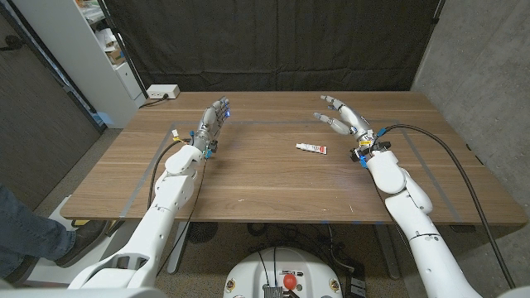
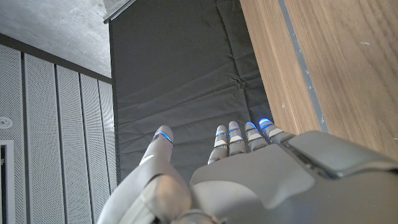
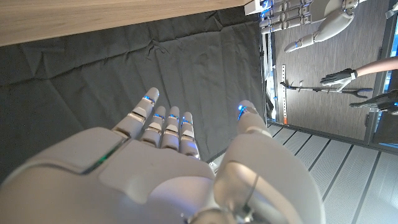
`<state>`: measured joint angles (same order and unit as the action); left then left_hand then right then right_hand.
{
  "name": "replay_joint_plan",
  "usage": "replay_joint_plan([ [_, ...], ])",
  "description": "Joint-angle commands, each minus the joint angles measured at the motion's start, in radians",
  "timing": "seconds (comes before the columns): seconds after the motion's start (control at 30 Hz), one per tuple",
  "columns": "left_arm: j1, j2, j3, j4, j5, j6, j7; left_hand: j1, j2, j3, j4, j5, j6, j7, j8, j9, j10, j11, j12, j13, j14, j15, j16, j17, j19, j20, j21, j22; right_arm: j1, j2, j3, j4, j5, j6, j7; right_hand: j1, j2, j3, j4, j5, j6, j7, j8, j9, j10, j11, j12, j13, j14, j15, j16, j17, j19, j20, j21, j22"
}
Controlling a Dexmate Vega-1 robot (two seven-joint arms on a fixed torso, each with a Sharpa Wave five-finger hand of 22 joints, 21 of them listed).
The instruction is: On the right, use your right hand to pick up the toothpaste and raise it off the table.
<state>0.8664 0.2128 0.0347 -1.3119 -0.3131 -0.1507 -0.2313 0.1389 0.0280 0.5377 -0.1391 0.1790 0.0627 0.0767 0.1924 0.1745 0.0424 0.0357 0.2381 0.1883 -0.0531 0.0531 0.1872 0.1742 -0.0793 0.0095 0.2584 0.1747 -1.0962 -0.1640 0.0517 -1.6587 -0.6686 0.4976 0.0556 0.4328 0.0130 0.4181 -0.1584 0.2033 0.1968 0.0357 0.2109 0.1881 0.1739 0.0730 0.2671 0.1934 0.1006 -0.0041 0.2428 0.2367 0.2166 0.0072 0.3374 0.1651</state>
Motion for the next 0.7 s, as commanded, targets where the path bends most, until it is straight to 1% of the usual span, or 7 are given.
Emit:
replay_joint_plan([
  [0.03, 0.002, -0.004, -0.002, 0.010, -0.006, -0.008, -0.004, 0.012, -0.001, 0.000, -0.003, -0.005, 0.009, 0.004, -0.001, 0.005, 0.007, 0.004, -0.002, 0.006, 0.006, 0.010, 0.001, 0.004, -0.002, 0.005, -0.005, 0.002, -0.007, -0.013, -0.011, -0.023, -0.024, -0.014, 0.006, 0.012, -0.002, -0.003, 0.002, -0.002, 0.009, -0.007, 0.006, 0.006, 0.014, -0.005, 0.003, 0.002, 0.011, -0.002, 0.004, 0.000, -0.012, 0.009, -0.010, 0.001],
  [0.13, 0.002, -0.007, -0.003, 0.011, -0.008, -0.006, -0.003, 0.012, -0.001, -0.001, -0.004, -0.005, 0.009, 0.004, -0.001, 0.005, 0.007, 0.005, -0.002, 0.006, 0.006, 0.011, 0.001, 0.004, -0.002, 0.005, -0.006, 0.002, -0.006, -0.016, -0.014, -0.026, -0.031, -0.019, 0.009, 0.012, -0.001, -0.005, 0.003, -0.002, 0.011, -0.009, 0.006, 0.006, 0.017, -0.008, 0.002, 0.003, 0.014, -0.004, 0.005, -0.002, -0.025, 0.014, -0.019, 0.001],
  [0.2, 0.001, -0.007, -0.003, 0.010, -0.007, -0.004, -0.003, 0.013, 0.000, -0.001, -0.004, -0.005, 0.010, 0.004, -0.001, 0.005, 0.008, 0.002, -0.002, 0.006, 0.006, 0.011, 0.001, 0.004, -0.002, 0.005, -0.007, 0.002, -0.004, -0.018, -0.016, -0.028, -0.030, -0.024, 0.016, 0.013, -0.001, -0.006, 0.004, -0.003, 0.014, -0.012, 0.006, 0.006, 0.019, -0.008, 0.000, 0.004, 0.015, -0.003, 0.004, -0.003, -0.033, 0.023, -0.027, 0.001],
  [0.27, 0.000, -0.007, -0.003, 0.012, -0.005, -0.008, 0.000, 0.013, 0.000, -0.001, -0.004, -0.005, 0.010, 0.004, -0.001, 0.005, 0.009, 0.004, -0.002, 0.006, 0.007, 0.011, 0.002, 0.004, -0.001, 0.006, -0.008, 0.002, -0.003, -0.020, -0.018, -0.030, -0.034, -0.027, 0.016, 0.014, -0.002, -0.007, 0.005, -0.003, 0.018, -0.012, 0.007, 0.006, 0.020, -0.009, 0.000, 0.004, 0.015, -0.004, 0.004, -0.004, -0.040, 0.027, -0.031, 0.001],
  [0.4, -0.002, -0.007, -0.003, 0.015, -0.004, -0.012, -0.001, 0.014, 0.000, -0.001, -0.004, -0.005, 0.011, 0.005, -0.001, 0.006, 0.012, 0.007, -0.002, 0.006, 0.008, 0.012, 0.002, 0.004, -0.001, 0.006, -0.009, 0.002, -0.001, -0.026, -0.021, -0.033, -0.045, -0.035, 0.019, 0.019, -0.003, -0.009, 0.004, -0.003, 0.041, -0.020, 0.014, 0.006, 0.024, -0.012, -0.004, 0.004, 0.018, -0.008, 0.002, -0.009, -0.061, 0.041, -0.049, 0.001],
  [0.6, -0.009, -0.011, 0.000, 0.025, -0.003, -0.008, -0.002, 0.015, 0.001, -0.002, -0.004, -0.005, 0.013, 0.006, -0.001, 0.006, 0.013, 0.004, -0.003, 0.006, 0.008, 0.014, 0.001, 0.004, -0.001, 0.007, -0.011, 0.002, 0.000, -0.036, -0.029, -0.041, -0.078, -0.050, 0.011, 0.024, -0.005, -0.010, 0.003, -0.003, 0.055, -0.022, 0.016, 0.006, 0.028, -0.016, -0.007, 0.005, 0.014, -0.007, -0.003, -0.013, -0.069, 0.051, -0.059, 0.001],
  [0.7, -0.013, -0.011, 0.000, 0.029, -0.001, -0.008, -0.001, 0.015, 0.001, -0.002, -0.004, -0.005, 0.013, 0.006, -0.001, 0.006, 0.013, 0.006, -0.003, 0.006, 0.008, 0.014, 0.001, 0.004, 0.000, 0.008, -0.012, 0.002, 0.000, -0.040, -0.034, -0.046, -0.093, -0.055, 0.003, 0.029, -0.006, -0.010, 0.002, -0.003, 0.067, -0.017, 0.019, 0.006, 0.034, -0.010, -0.007, 0.005, 0.011, -0.003, -0.006, -0.016, -0.069, 0.054, -0.064, 0.001],
])
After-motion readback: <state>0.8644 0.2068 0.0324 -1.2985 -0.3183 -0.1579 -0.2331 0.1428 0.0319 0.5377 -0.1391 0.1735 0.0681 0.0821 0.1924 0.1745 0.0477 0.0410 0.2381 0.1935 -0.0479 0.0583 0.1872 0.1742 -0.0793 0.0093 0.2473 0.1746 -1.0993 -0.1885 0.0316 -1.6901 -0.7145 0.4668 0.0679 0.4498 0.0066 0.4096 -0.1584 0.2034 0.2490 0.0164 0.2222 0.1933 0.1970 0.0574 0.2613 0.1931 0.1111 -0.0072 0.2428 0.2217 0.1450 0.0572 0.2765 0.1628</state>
